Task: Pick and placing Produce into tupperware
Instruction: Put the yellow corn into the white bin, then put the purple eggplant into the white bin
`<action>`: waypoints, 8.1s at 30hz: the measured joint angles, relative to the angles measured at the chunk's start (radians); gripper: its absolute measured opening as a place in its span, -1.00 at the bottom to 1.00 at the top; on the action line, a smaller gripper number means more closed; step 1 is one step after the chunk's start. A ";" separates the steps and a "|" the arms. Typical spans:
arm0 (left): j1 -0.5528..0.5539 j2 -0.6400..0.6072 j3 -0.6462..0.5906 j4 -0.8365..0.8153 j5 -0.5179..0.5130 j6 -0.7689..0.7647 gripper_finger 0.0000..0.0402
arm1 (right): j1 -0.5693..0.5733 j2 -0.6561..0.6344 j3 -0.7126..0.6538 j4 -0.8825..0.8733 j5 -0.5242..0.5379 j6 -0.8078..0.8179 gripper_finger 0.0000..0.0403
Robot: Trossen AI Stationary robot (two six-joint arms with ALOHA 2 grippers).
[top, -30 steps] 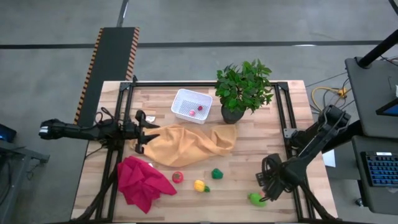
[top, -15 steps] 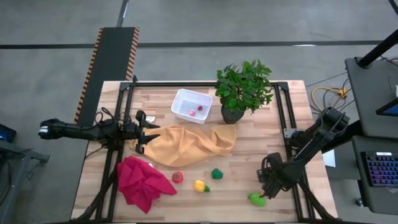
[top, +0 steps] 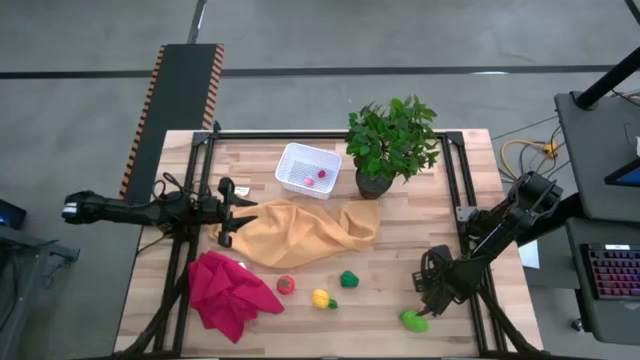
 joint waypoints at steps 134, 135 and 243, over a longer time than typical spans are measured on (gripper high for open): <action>0.000 0.000 0.000 0.052 0.000 0.002 -0.24 | -0.872 0.470 0.610 0.944 0.943 -2.120 -0.91; 0.000 -0.001 0.000 0.052 0.000 0.002 -0.24 | -0.874 0.470 0.610 0.944 0.942 -2.120 -0.91; 0.000 0.032 0.000 0.062 -0.027 0.002 -0.24 | 0.026 0.031 0.104 0.093 0.093 -0.550 0.30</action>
